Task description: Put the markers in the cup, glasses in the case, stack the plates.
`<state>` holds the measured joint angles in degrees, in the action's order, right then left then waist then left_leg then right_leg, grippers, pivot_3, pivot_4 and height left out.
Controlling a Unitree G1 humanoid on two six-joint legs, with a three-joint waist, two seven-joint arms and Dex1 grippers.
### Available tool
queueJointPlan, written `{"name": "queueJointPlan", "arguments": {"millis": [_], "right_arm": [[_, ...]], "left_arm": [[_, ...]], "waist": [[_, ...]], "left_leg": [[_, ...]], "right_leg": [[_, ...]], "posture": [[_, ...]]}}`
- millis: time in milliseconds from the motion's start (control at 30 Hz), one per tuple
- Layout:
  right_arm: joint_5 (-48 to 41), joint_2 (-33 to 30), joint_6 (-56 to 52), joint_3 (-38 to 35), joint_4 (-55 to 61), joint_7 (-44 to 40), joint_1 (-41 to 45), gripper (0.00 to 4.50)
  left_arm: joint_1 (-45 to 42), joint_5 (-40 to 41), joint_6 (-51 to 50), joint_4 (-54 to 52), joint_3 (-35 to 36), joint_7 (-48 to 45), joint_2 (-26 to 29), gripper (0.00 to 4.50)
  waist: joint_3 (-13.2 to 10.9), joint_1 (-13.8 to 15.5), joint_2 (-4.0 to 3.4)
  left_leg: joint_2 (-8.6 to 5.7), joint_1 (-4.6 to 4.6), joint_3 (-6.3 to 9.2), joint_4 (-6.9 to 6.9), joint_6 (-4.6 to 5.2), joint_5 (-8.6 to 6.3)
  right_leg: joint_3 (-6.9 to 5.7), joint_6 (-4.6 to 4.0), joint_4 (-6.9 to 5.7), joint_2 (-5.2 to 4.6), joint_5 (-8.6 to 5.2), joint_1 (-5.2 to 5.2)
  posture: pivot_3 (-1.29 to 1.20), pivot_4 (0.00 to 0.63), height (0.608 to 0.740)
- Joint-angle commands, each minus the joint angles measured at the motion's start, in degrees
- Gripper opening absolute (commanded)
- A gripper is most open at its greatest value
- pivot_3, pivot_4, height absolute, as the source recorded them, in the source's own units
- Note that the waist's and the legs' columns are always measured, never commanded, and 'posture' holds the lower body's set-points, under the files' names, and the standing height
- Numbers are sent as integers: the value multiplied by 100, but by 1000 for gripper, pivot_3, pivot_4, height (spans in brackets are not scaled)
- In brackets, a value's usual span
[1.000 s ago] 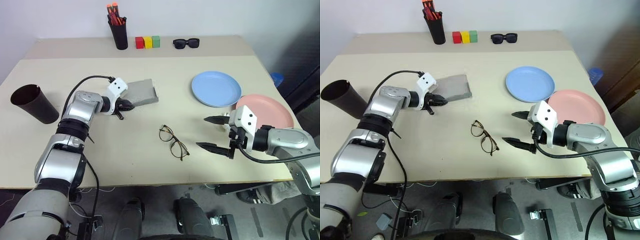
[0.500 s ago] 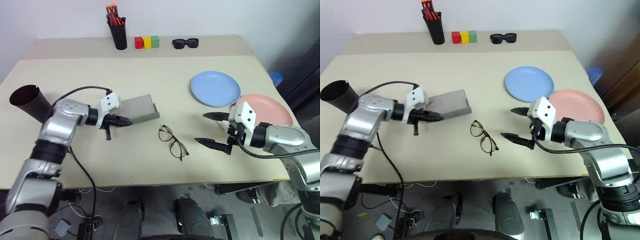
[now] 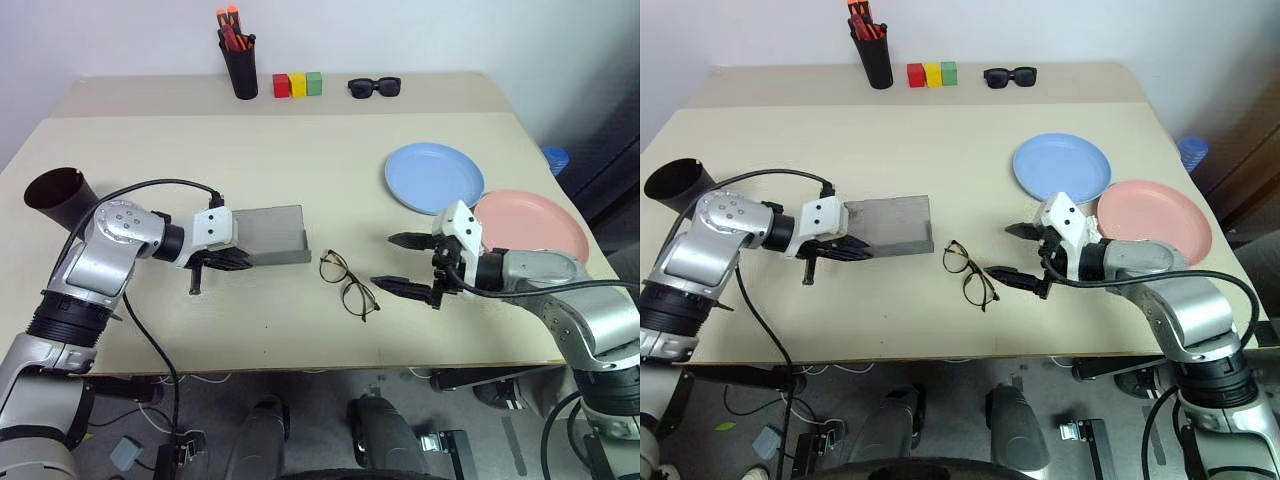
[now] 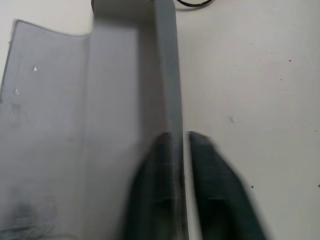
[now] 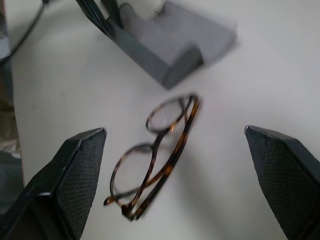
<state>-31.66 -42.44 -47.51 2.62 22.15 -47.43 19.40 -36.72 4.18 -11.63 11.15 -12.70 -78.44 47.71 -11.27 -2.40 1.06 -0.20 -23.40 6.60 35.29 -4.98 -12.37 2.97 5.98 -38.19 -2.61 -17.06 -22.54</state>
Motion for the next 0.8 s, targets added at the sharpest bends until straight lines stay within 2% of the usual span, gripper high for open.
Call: {"name": "queueJointPlan", "arguments": {"millis": [33,100,233,400,533,633,800], "right_arm": [[-217,189,-425,-19,379,310,219,4500],[-286,314,-735,-7,441,524,325,4500],[-334,519,-1209,59,560,897,533,4500],[-409,912,-1843,239,701,1383,789,4500],[-200,1299,-2137,461,484,1849,928,4500],[-124,1358,-2243,562,451,1986,937,4500],[-75,1392,-2358,637,374,2057,971,4500]], "left_arm": [[-211,-24,241,109,83,87,-65,2793],[-262,43,264,168,208,203,-133,3657],[-229,368,145,-14,574,411,-204,3657],[417,1032,-461,-1041,1175,562,-47,3657],[1552,1454,-727,-2101,1631,699,104,3657],[2480,1684,-877,-2871,1954,824,190,3657],[3507,1769,-834,-3448,2235,1098,178,3657]], "waist": [[0,1,0],[0,-8,0],[0,-14,0],[0,-27,-1],[0,-43,-2],[0,-15,-2],[1,10,-2]], "left_leg": [[0,0,0,0,0,0],[0,0,0,0,0,0],[0,0,0,0,1,0],[3,-2,0,-3,2,-1],[4,-1,-1,-7,3,-1],[5,-2,-1,-5,3,-1],[4,-1,-1,-4,4,-1]], "right_leg": [[0,0,0,0,0,0],[0,0,-2,1,0,-1],[0,0,-2,0,0,-2],[1,0,-6,0,0,-8],[3,0,-8,0,0,-11],[3,-1,-7,0,0,-11],[3,-3,-3,-4,0,-6]], "posture": [[0,150,740],[0,150,740],[0,150,740],[0,150,740],[0,150,740],[0,150,740],[0,150,740]]}}
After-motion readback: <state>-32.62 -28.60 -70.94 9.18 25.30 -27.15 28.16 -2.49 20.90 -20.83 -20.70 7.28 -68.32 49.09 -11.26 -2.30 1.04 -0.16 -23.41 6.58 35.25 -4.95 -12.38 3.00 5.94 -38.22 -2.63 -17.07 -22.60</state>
